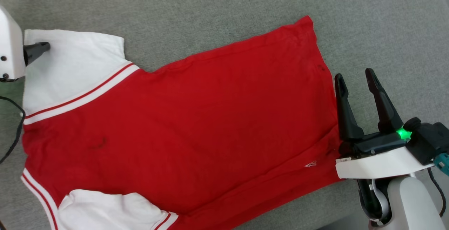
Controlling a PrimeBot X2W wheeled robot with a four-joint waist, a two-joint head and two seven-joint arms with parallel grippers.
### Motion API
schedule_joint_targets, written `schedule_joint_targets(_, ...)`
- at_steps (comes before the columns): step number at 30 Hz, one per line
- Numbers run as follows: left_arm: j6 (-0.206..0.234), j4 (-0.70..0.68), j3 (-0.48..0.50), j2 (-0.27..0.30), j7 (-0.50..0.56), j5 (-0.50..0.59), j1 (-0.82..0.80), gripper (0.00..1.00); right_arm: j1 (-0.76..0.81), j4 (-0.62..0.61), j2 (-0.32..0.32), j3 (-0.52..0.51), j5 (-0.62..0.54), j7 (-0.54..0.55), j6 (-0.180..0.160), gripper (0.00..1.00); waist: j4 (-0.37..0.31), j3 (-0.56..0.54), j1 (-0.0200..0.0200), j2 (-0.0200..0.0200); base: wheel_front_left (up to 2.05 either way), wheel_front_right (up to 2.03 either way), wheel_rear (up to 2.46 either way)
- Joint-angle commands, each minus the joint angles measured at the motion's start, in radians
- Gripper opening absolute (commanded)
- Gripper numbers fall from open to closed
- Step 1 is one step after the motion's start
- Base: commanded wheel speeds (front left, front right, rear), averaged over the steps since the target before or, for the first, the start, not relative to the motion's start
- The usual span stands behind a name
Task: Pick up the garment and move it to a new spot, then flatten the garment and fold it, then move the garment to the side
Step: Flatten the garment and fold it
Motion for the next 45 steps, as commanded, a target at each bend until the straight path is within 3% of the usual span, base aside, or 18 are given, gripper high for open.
schedule_joint_targets(1,0.003,0.018,-0.003,0.005,-0.007,0.006,-0.015,1.00,-0.015,0.003,0.006,0.001,0.011,-0.007,0.000,1.00,-0.015,0.020,-0.0001,0.0000,0.00,0.00,0.00)
schedule_joint_targets(5,0.002,0.056,-0.016,-0.016,0.003,-0.003,-0.007,1.00,-0.016,0.029,0.006,-0.005,0.028,-0.011,0.000,1.00,-0.015,0.035,-0.0001,0.0000,0.00,0.00,0.00)
schedule_joint_targets(7,0.000,0.066,-0.033,-0.022,0.013,-0.007,0.002,0.33,-0.020,0.036,0.006,-0.004,0.031,-0.012,0.000,1.00,-0.012,0.039,-0.0001,0.0000,0.00,0.00,0.00)
schedule_joint_targets(8,0.000,0.066,-0.033,-0.022,0.013,-0.007,0.002,0.33,-0.020,0.036,0.006,-0.004,0.031,-0.012,0.000,1.00,-0.012,0.039,-0.0001,0.0000,0.00,0.00,0.00)
schedule_joint_targets(9,-0.002,0.067,-0.042,-0.024,0.016,-0.012,0.007,0.00,-0.021,0.037,0.006,-0.004,0.030,-0.013,0.000,1.00,-0.011,0.039,-0.0001,0.0000,0.00,0.00,0.00)
schedule_joint_targets(18,-0.008,0.047,-0.060,-0.038,-0.149,-0.033,0.002,0.00,-0.029,0.035,-0.001,-0.017,-0.005,-0.005,0.000,1.00,0.024,-0.021,-0.0001,0.0000,0.00,0.00,0.00)
schedule_joint_targets(26,-0.008,-0.107,-0.138,-0.021,-0.280,-0.129,0.051,0.00,-0.010,0.003,-0.093,-0.017,-0.006,0.116,0.000,1.00,0.088,-0.125,-0.0001,0.0000,0.00,0.00,0.00)
schedule_joint_targets(37,-0.008,-0.370,-0.225,0.045,-0.413,-0.185,0.139,0.00,-0.134,-0.001,-0.342,0.033,0.084,0.615,0.000,1.00,0.197,-0.175,-0.0001,0.0000,0.00,0.00,0.00)
schedule_joint_targets(45,-0.008,-0.521,-0.259,0.064,-0.483,-0.164,0.174,0.00,-0.305,0.059,-0.447,0.028,0.153,1.012,0.000,1.00,0.279,-0.140,-0.0001,0.0000,0.00,0.00,0.00)
